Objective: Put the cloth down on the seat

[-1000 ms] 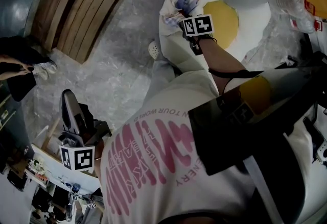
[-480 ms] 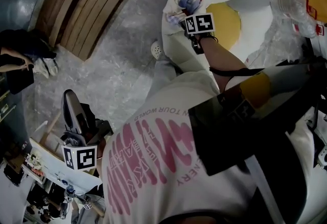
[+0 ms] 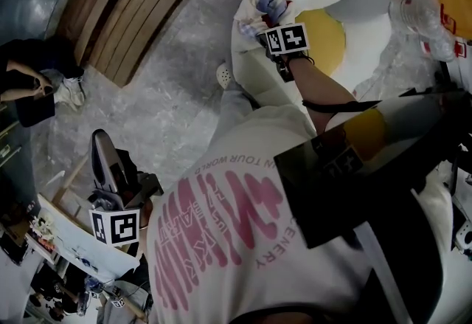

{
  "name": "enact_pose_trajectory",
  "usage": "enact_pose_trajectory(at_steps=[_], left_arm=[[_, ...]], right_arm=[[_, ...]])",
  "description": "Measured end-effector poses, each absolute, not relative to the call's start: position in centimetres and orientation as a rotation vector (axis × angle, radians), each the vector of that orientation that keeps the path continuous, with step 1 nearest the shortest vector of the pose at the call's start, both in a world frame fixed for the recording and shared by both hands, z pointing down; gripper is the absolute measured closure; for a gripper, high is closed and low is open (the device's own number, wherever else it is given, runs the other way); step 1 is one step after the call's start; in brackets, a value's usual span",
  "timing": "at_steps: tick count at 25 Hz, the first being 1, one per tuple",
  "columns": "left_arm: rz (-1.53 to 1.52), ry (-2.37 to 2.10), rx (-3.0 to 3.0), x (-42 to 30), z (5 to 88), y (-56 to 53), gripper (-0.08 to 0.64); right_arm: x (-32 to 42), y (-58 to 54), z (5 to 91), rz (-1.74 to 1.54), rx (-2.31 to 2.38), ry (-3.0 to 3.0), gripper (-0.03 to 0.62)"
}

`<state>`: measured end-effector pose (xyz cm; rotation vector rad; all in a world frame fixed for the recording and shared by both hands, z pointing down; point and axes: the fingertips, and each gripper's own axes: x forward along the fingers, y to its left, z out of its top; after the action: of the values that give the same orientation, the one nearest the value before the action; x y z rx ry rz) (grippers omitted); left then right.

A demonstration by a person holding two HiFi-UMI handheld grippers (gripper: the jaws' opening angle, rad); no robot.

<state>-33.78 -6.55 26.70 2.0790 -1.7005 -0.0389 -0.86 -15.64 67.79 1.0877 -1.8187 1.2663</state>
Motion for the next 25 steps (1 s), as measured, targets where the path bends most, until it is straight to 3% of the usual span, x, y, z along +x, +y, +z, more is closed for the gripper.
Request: enact_pose_trajectory(at_steps=[25], left_arm=[[-0.156,-1.700,2.193,-27.7,24.3,-3.2,0.551]], right_arm=[[5.8,-15.2,61.8,1.204,1.192,-1.969,0.341]])
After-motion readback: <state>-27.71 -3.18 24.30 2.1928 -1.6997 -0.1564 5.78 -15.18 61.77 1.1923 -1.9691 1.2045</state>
